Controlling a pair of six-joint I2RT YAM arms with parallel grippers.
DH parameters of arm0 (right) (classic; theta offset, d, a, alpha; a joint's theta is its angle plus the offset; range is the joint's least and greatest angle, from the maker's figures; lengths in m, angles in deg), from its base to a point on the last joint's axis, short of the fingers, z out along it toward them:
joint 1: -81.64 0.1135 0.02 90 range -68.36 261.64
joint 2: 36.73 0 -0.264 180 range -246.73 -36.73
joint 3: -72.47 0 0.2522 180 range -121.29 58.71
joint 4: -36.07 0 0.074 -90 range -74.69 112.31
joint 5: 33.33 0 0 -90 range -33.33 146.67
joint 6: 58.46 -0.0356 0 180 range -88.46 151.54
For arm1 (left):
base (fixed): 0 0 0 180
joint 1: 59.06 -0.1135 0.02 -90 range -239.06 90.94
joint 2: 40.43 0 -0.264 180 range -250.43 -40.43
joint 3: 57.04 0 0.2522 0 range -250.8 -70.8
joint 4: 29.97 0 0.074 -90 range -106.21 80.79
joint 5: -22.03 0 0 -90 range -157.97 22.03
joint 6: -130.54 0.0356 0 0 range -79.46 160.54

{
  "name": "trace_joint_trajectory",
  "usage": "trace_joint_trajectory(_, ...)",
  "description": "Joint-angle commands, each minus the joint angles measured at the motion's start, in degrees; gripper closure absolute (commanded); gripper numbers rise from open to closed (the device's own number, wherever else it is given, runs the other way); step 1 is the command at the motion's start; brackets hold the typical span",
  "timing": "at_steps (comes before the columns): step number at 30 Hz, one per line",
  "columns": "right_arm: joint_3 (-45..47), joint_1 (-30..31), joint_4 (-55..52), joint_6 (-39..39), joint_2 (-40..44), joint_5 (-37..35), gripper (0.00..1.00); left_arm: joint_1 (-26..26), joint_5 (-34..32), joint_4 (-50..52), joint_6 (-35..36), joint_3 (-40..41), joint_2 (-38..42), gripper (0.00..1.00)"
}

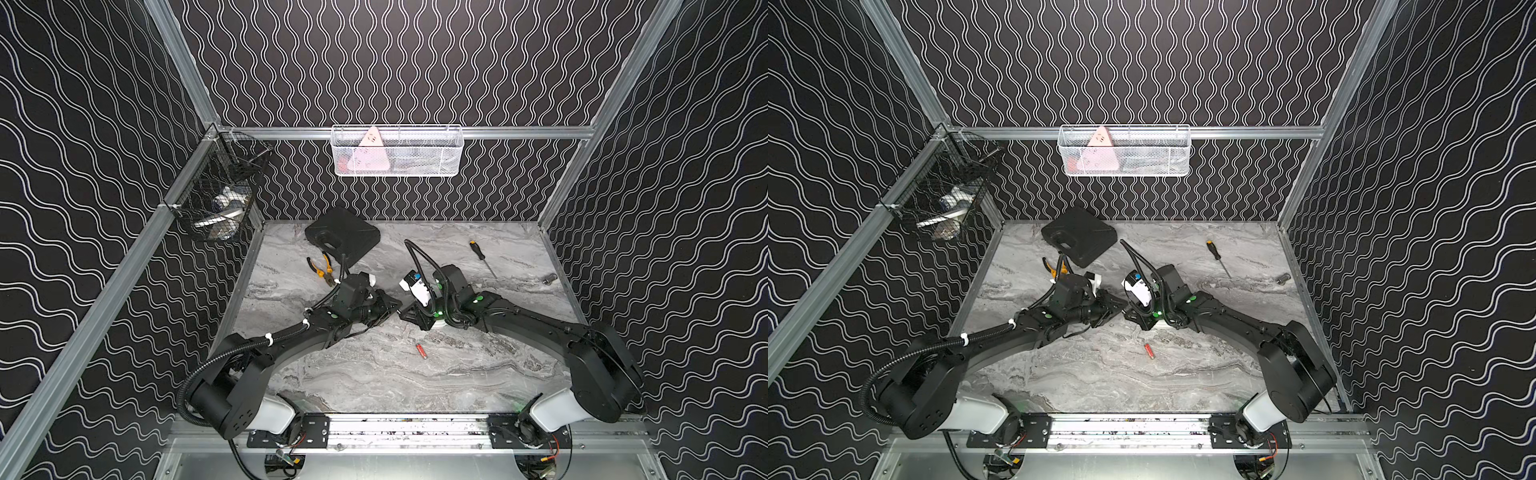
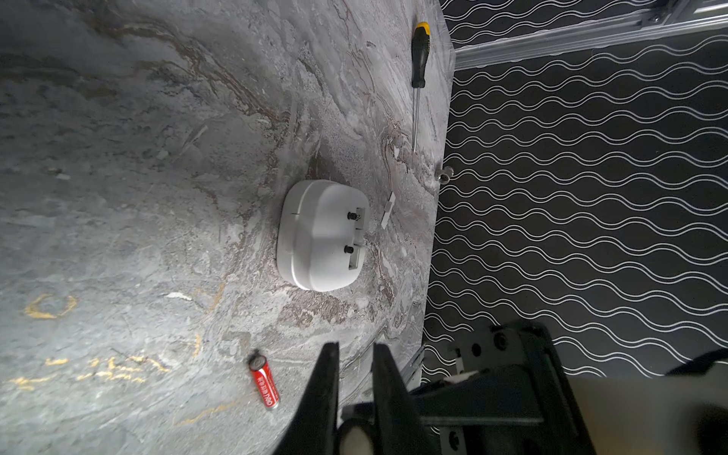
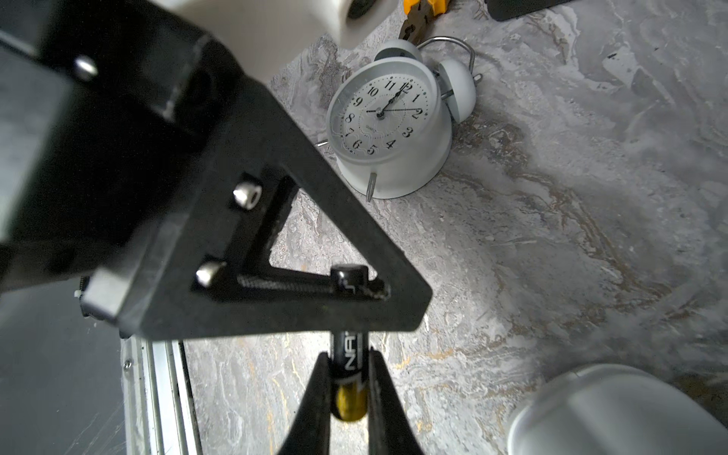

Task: Insert the battery into the alarm
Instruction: Install the battery in the alarm.

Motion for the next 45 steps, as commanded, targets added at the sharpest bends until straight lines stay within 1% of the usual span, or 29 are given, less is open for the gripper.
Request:
trace_joint_trajectory(1,-0.3,-0.5,3.5,-1.1,0.6,0.2,0.87,0.1,1.8,-5.7,-4.2,0.9,0.3,0.94)
trace_joint_trajectory(2,-0.2,-0.5,3.8,-1.5,0.9,-0.2,0.85,0.0,1.9,-6.6,-5.1,1.1,0.4,0.97)
trace_joint_trajectory(4,0.1,-1.1,4.8,-2.6,1.7,-0.2,0.76,-0.2,1.9,-8.4,-7.4,1.8,0.4,1.0)
trace_joint_trajectory(7,2.2,-2.9,10.0,-7.8,4.4,0.0,0.6,-0.5,1.5,-14.7,-13.6,3.9,0.3,1.0)
trace_joint_trajectory(8,3.6,-3.6,13.4,-10.9,5.6,-1.4,0.54,-0.7,0.8,-18.0,-16.1,4.9,0.0,1.0)
trace_joint_trajectory(9,4.9,-4.1,17.0,-14.2,6.6,-2.5,0.5,-0.7,-0.1,-21.3,-18.8,5.8,-0.1,1.0)
trace_joint_trajectory(12,9.4,-6.2,29.8,-27.9,9.2,-5.2,0.39,-0.8,-4.9,-31.8,-26.9,8.1,-1.3,1.0)
trace_joint_trajectory(14,12.4,-6.4,38.7,-37.0,9.7,-8.8,0.35,-0.7,-9.4,-35.3,-30.6,8.8,-1.3,1.0)
trace_joint_trajectory(17,15.4,-6.5,49.7,-47.5,8.7,-12.0,0.33,0.0,-16.4,-37.1,-33.5,8.7,-0.5,1.0)
trace_joint_trajectory(20,16.9,-6.5,57.7,-54.5,6.4,-15.8,0.3,1.4,-22.1,-39.2,-35.1,6.9,-1.0,1.0)
trace_joint_trajectory(22,17.1,-6.5,61.6,-56.9,4.7,-17.1,0.3,2.4,-25.0,-41.8,-35.9,5.2,-2.4,1.0)
trace_joint_trajectory(24,16.8,-6.1,65.1,-57.7,3.4,-17.4,0.3,3.4,-27.0,-43.2,-37.3,3.3,-4.4,1.0)
trace_joint_trajectory(26,16.1,-5.3,66.4,-57.0,2.5,-18.0,0.31,4.8,-28.7,-45.7,-38.2,1.2,-6.9,1.0)
trace_joint_trajectory(29,15.3,-3.3,65.8,-53.8,2.6,-20.7,0.33,6.8,-31.0,-45.5,-39.1,-1.1,-8.8,1.0)
trace_joint_trajectory(32,14.4,-1.8,63.7,-51.6,2.7,-23.4,0.42,8.3,-34.2,-45.5,-39.8,-1.9,-9.3,1.0)
trace_joint_trajectory(35,14.8,-1.4,66.3,-52.3,1.4,-25.1,0.51,8.9,-36.2,-47.4,-40.6,-2.2,-10.1,1.0)
trace_joint_trajectory(38,14.4,-1.4,67.4,-52.9,0.5,-26.2,0.59,9.1,-36.0,-47.8,-41.2,-1.6,-10.2,1.0)
trace_joint_trajectory(42,14.1,-1.1,67.4,-52.6,0.4,-27.3,0.62,9.7,-38.0,-47.9,-41.2,0.6,-9.1,1.0)
trace_joint_trajectory(45,13.6,-1.0,67.2,-53.0,-0.1,-26.6,0.72,9.7,-37.2,-48.3,-40.8,-0.1,-9.5,1.0)
